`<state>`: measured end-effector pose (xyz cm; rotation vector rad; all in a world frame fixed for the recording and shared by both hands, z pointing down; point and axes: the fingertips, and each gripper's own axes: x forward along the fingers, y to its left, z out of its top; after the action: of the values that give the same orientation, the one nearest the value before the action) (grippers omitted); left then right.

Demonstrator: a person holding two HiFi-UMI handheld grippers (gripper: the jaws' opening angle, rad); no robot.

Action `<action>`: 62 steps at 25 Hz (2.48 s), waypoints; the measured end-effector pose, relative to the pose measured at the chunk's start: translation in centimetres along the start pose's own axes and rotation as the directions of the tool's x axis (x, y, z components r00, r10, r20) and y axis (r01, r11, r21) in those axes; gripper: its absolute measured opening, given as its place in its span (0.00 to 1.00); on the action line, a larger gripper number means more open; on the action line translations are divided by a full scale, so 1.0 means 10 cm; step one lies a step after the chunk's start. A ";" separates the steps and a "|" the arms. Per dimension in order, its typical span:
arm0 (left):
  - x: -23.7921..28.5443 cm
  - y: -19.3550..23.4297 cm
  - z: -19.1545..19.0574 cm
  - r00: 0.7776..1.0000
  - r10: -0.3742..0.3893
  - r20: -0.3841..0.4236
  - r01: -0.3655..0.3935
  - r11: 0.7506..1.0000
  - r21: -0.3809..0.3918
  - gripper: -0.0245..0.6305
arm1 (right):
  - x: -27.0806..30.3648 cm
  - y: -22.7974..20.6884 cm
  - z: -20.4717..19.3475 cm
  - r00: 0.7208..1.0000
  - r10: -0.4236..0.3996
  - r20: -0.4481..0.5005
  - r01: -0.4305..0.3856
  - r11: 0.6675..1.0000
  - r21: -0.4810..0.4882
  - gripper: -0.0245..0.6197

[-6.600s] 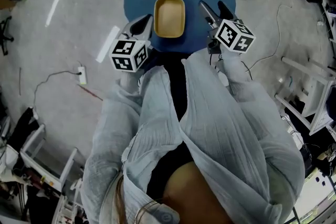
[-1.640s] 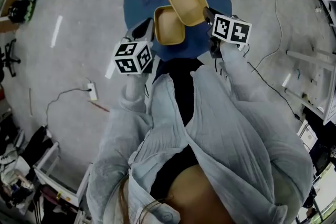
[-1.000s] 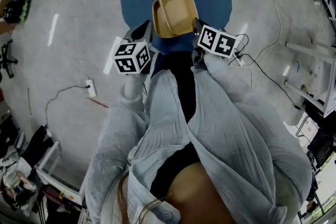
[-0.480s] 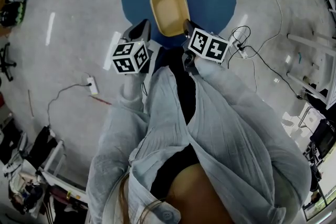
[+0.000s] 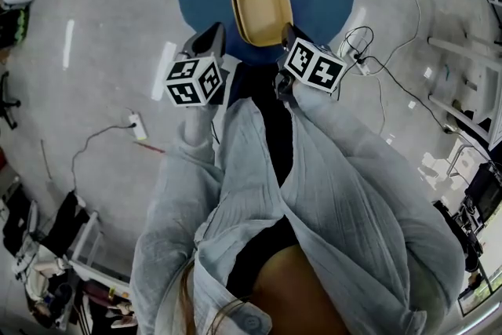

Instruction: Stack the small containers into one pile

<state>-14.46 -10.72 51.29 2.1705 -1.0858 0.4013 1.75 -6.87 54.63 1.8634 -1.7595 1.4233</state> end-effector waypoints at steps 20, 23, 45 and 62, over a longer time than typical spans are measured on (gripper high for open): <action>-0.06 0.03 -0.07 1.000 0.014 0.015 -0.013 0.999 -0.029 0.06 | 0.09 0.06 -0.05 0.995 -0.089 -0.036 0.086 0.993 -0.081 0.43; -0.04 0.02 -0.06 1.000 0.018 0.014 -0.017 0.999 -0.029 0.06 | 0.14 0.09 -0.08 0.997 -0.044 -0.064 0.037 0.994 -0.107 0.56; 0.03 -0.24 0.30 0.993 0.068 0.100 -0.067 0.998 -0.010 0.06 | -0.06 0.30 0.55 0.954 0.288 -0.084 -0.300 0.913 -0.276 0.56; 0.06 -0.72 0.91 0.972 0.081 0.220 -0.087 0.996 0.019 0.06 | -0.39 0.50 1.56 0.877 0.477 -0.057 -0.431 0.728 -0.533 0.48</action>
<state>-8.59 -14.25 41.93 2.2388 -1.3026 0.2180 5.79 -16.70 41.52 1.2573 -2.4615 0.8220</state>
